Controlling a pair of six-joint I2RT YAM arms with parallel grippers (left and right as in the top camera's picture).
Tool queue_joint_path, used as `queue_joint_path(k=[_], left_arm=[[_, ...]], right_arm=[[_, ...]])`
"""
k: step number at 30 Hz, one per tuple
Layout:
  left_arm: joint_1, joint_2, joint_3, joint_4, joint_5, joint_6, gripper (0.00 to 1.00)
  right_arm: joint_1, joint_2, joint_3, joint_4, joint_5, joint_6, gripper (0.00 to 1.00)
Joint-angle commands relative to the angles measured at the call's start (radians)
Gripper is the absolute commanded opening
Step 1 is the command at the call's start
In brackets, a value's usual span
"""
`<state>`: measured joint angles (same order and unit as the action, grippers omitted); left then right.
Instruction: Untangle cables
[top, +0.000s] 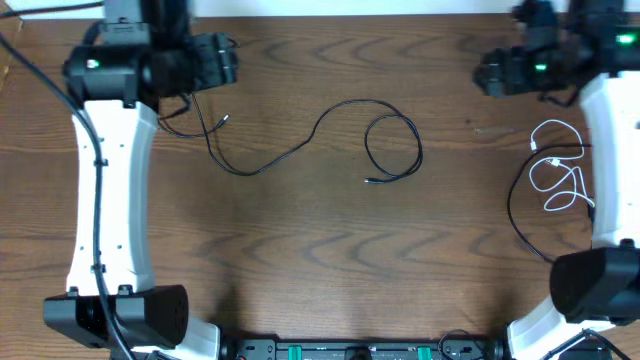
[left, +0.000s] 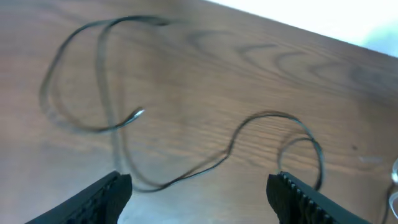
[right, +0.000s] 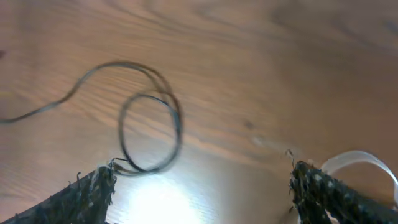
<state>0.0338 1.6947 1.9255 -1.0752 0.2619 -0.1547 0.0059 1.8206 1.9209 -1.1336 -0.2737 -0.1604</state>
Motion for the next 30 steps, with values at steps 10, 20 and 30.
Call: queue_joint_path(k=[10, 20, 30], left_arm=[[0.038, 0.015, -0.011, -0.069, -0.125, -0.026, 0.75], [0.038, 0.034, -0.011, -0.069, -0.125, -0.026, 0.75], [0.038, 0.034, -0.013, -0.072, -0.125, -0.026, 0.75]], right_arm=[[0.127, 0.345, -0.019, 0.221, -0.058, -0.175, 0.84], [0.165, 0.530, -0.019, 0.255, -0.118, -0.302, 0.66], [0.216, 0.611, -0.019, 0.295, -0.113, -0.224, 0.20]])
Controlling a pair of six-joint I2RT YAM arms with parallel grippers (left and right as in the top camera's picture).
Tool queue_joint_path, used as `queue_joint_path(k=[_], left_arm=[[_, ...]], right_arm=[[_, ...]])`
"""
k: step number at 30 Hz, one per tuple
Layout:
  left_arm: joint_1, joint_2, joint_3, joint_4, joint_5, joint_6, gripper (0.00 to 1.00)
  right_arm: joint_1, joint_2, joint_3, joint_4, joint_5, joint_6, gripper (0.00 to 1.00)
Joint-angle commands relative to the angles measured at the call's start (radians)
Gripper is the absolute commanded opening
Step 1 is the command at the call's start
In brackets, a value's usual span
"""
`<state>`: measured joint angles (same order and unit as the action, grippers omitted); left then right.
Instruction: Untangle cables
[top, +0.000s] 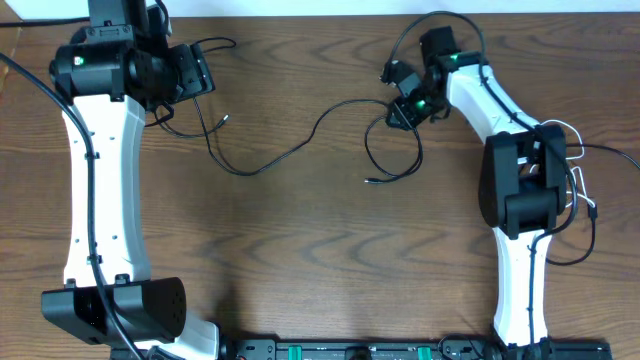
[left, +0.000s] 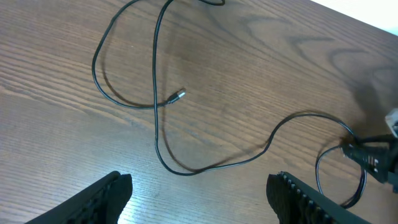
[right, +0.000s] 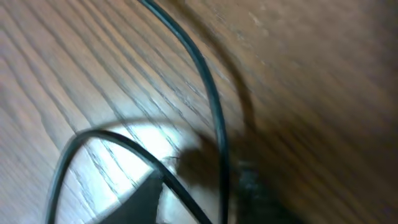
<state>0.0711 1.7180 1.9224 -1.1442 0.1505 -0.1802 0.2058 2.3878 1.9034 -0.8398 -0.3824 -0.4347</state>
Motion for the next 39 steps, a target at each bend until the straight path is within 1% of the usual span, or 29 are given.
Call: queue_joint_path(k=[1, 3, 5, 7, 12, 15, 19, 23, 27, 30, 31, 32, 33, 35, 36, 39], left_arm=[[0.001, 0.011, -0.013, -0.003, -0.013, -0.001, 0.75], [0.001, 0.012, -0.021, -0.002, -0.013, -0.001, 0.75], [0.001, 0.020, -0.024, -0.003, -0.013, 0.000, 0.75], [0.001, 0.029, -0.025, -0.002, -0.013, -0.001, 0.75], [0.001, 0.067, -0.027, 0.002, -0.013, -0.001, 0.75], [0.001, 0.122, -0.028, 0.039, -0.014, 0.004, 0.75], [0.001, 0.209, -0.028, 0.126, -0.037, 0.010, 0.75], [0.000, 0.341, -0.028, 0.236, -0.039, 0.010, 0.76], [0.000, 0.446, -0.028, 0.324, 0.046, 0.010, 0.76], [0.000, 0.503, -0.028, 0.374, 0.075, 0.010, 0.75], [0.000, 0.516, -0.028, 0.381, 0.075, 0.010, 0.73], [-0.002, 0.525, -0.028, 0.383, 0.074, 0.010, 0.62], [-0.002, 0.531, -0.028, 0.383, 0.074, 0.010, 0.46], [-0.005, 0.532, -0.028, 0.376, 0.074, 0.010, 0.10], [-0.006, 0.530, -0.028, 0.374, 0.075, 0.010, 0.08], [-0.031, 0.506, -0.028, 0.342, 0.099, 0.002, 0.08]], right_arm=[[0.017, 0.043, -0.002, 0.002, -0.004, 0.066, 0.15], [0.018, 0.039, 0.004, 0.002, 0.021, 0.135, 0.01], [0.016, 0.024, 0.021, -0.019, 0.064, 0.227, 0.01], [0.007, -0.011, 0.034, -0.057, 0.098, 0.283, 0.01], [-0.032, -0.148, 0.040, -0.143, 0.184, 0.385, 0.01], [-0.044, -0.209, 0.040, -0.202, 0.197, 0.380, 0.01], [-0.044, -0.208, 0.038, -0.234, 0.197, 0.357, 0.01], [-0.034, -0.201, 0.029, -0.252, 0.197, 0.344, 0.01], [-0.032, -0.201, 0.029, -0.253, 0.197, 0.343, 0.01], [-0.035, -0.201, 0.029, -0.253, 0.197, 0.340, 0.01], [-0.035, -0.201, 0.029, -0.253, 0.197, 0.340, 0.01], [-0.035, -0.201, 0.029, -0.252, 0.196, 0.340, 0.01], [-0.035, -0.201, 0.029, -0.252, 0.196, 0.340, 0.01], [-0.034, -0.201, 0.029, -0.252, 0.196, 0.340, 0.01], [-0.034, -0.201, 0.029, -0.251, 0.193, 0.340, 0.01], [-0.032, -0.201, 0.029, -0.239, 0.146, 0.341, 0.01]])
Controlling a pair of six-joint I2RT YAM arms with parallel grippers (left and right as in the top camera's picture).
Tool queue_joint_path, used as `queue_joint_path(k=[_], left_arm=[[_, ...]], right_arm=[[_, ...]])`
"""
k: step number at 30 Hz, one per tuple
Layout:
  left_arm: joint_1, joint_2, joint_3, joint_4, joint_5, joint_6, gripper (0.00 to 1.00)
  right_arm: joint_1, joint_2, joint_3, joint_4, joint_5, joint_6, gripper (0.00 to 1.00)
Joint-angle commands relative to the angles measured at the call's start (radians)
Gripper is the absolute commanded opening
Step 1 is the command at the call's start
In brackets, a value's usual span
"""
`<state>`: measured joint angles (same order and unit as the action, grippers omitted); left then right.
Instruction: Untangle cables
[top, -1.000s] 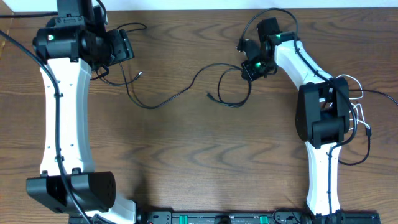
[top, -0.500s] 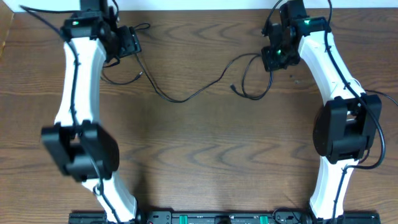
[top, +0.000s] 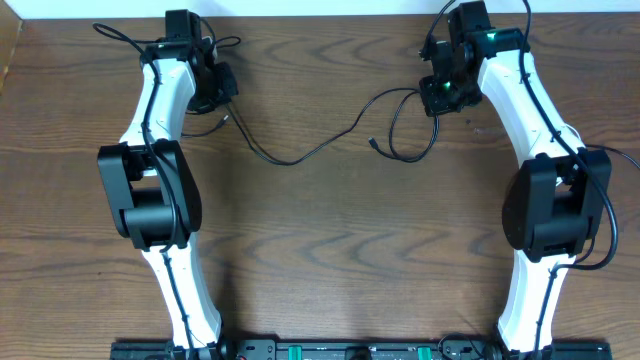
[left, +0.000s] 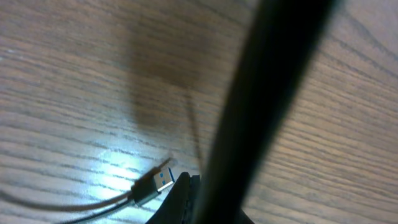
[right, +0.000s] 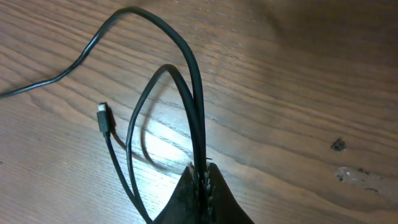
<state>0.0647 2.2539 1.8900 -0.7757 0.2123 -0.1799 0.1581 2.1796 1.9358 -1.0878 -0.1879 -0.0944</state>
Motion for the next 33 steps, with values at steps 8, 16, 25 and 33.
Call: queue_joint_path(k=[8, 16, 25, 33], left_arm=[[-0.191, -0.064, 0.004, -0.132, 0.474, -0.012, 0.08], [-0.393, -0.068, 0.014, -0.151, 0.787, -0.058, 0.07], [-0.448, -0.120, 0.019, -0.151, 0.925, -0.058, 0.08], [-0.422, -0.253, 0.019, -0.188, 0.583, -0.058, 0.59]], right_arm=[[0.032, 0.008, -0.003, 0.046, -0.108, 0.033, 0.01], [-0.045, 0.006, 0.015, 0.060, -0.261, 0.082, 0.01], [-0.079, 0.006, 0.016, 0.064, -0.372, 0.063, 0.01], [-0.039, 0.006, 0.016, 0.081, -0.371, 0.064, 0.06]])
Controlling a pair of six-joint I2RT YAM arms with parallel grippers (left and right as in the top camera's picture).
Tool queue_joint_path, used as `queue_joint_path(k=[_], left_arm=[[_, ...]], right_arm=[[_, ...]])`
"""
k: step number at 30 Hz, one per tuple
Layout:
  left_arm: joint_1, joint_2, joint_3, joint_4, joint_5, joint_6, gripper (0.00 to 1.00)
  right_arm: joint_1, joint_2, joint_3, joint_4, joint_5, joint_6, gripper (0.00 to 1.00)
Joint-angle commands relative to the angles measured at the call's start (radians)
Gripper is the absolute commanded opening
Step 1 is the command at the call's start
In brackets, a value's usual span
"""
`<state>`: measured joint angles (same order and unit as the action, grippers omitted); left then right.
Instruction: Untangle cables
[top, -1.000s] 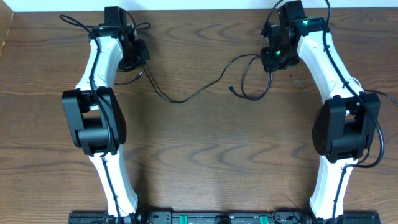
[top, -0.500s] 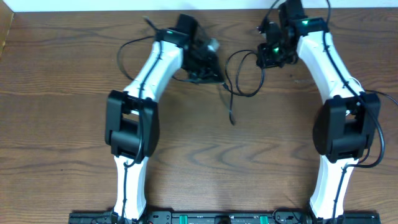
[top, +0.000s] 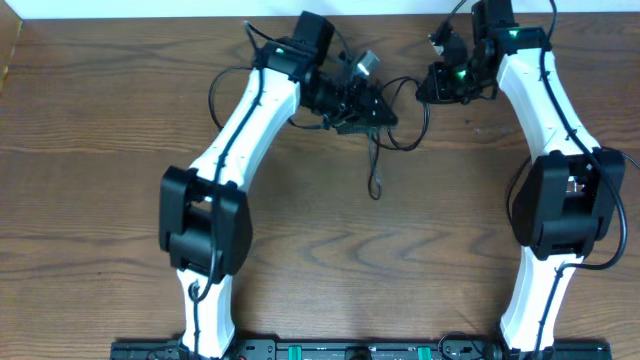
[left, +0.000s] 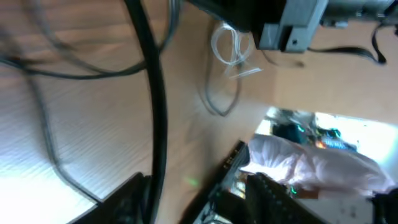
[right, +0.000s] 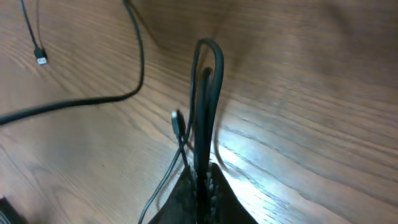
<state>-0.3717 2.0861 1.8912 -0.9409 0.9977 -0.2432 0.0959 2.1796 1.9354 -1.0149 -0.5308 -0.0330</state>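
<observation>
The black cable (top: 377, 165) is bunched at the far middle of the table, with one end trailing toward the front. My right gripper (top: 437, 82) is shut on a doubled loop of the black cable (right: 208, 68), seen at the right gripper (right: 202, 177). A USB plug (right: 177, 121) lies beside it. My left gripper (top: 375, 108) sits just left of the right one, turned sideways. Its jaws (left: 199, 186) stand apart, with a strand of black cable (left: 155, 112) running past the left finger. A white cable (left: 227, 46) shows beyond.
Another stretch of black cable loops at the far left (top: 215, 90). The wooden table (top: 300, 260) ends in a far edge close behind both grippers. The left arm (top: 235, 130) slants across the left half. The right arm (top: 555, 120) runs down the right side.
My left gripper has moved from the table's far left to the far middle, next to the right gripper, and its jaws now stand apart. The black cable is gathered there. The right gripper still holds its loop.
First both grippers were open at the far corners, the black cable spread across the middle, a white cable at the right. Then the right gripper was down at the cable's loop. Later it held the loop at the far right, the left at the cable's left end.
</observation>
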Motion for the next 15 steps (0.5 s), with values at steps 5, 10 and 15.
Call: queue_joint_path(k=[5, 10, 15], left_arm=[[0.053, -0.171, 0.018, -0.076, -0.472, -0.004, 0.80], [0.129, -0.220, 0.018, -0.137, -0.668, -0.030, 0.85], [0.230, -0.224, 0.018, -0.159, -0.704, -0.032, 0.91]], right_arm=[[0.058, 0.006, 0.016, 0.024, 0.020, 0.030, 0.12], [0.116, 0.006, 0.016, 0.055, 0.095, 0.063, 0.14], [0.187, 0.006, 0.016, 0.105, 0.175, 0.107, 0.18]])
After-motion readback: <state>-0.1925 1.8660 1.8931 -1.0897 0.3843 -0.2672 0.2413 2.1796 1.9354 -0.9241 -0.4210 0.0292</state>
